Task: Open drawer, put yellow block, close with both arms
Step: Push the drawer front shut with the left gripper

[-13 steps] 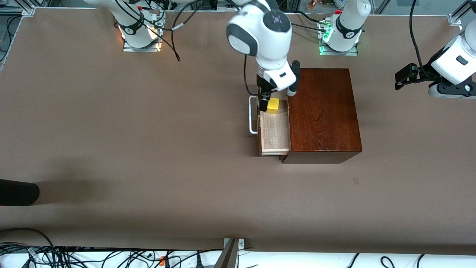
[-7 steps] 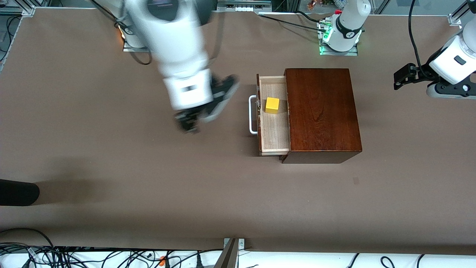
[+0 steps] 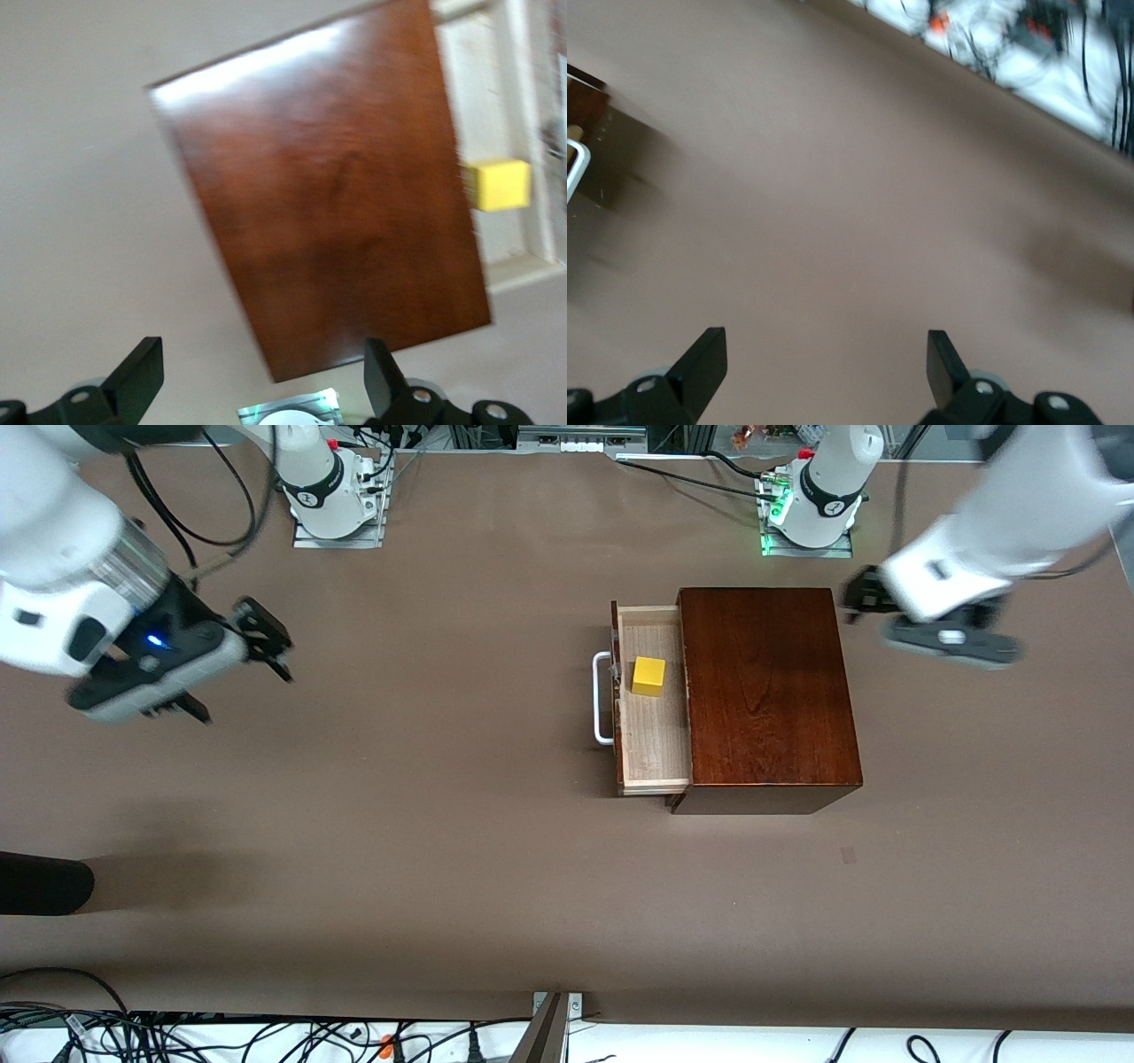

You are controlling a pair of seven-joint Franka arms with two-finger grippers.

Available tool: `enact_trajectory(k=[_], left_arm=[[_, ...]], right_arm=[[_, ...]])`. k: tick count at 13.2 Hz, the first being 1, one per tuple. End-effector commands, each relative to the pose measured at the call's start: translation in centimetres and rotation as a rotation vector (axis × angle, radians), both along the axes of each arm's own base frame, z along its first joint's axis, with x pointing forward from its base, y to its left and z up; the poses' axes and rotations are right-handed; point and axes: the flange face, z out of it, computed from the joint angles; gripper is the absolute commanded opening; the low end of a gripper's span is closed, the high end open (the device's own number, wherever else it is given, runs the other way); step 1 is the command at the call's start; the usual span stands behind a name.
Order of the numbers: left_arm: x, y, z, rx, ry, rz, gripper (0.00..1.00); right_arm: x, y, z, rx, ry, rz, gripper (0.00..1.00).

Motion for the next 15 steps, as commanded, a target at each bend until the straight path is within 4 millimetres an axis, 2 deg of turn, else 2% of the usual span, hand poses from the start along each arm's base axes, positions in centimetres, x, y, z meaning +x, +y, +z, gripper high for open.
enact_trajectory(k=[1,4,5,6,8,9,10,13,15], left_arm=[[-0.6,-7.6,-2.6,-0.087,0.068,-0.147,1.00],[-1.8,-17.0,-4.9,-0.223,-0.048,-0.426,1.00],[-1.8,-19.1,-6.4,-0.264,-0.064,-0.469,1.00],[-2.0,-21.6,-8.5,-0.320,-0.064,-0.536,1.00],[-3.0,-26.3,-10.5,-0.422,-0.132,-0.731,1.00],[-3.5,-27.8,-11.4,-0.439,-0.162,-0.833,1.00],[-3.5,-29.0,-13.6,-0.423,-0.172,-0.987,1.00],[-2.2,-30.0,-21.1,-0.392,-0.208,-1.326,1.00],[-2.0,-30.6,-23.9,-0.425,-0.241,-1.351,1.00]], right_arm=[[-5.8,-3.0,-1.9,-0.001,0.084,-0.204,1.00],[-5.9,-4.9,-2.6,-0.011,0.125,-0.256,1.00],[-5.8,-5.1,-2.5,-0.011,0.122,-0.256,1.00],[-5.6,-6.2,-2.4,-0.010,0.119,-0.271,1.00],[-5.1,-7.6,-1.8,-0.011,0.103,-0.290,1.00],[-5.2,-7.7,-1.8,-0.013,0.105,-0.301,1.00],[-5.2,-7.6,-1.9,-0.014,0.107,-0.299,1.00],[-4.9,-7.8,-1.6,-0.008,0.094,-0.306,1.00],[-4.5,-7.9,-1.4,-0.020,0.087,-0.297,1.00]])
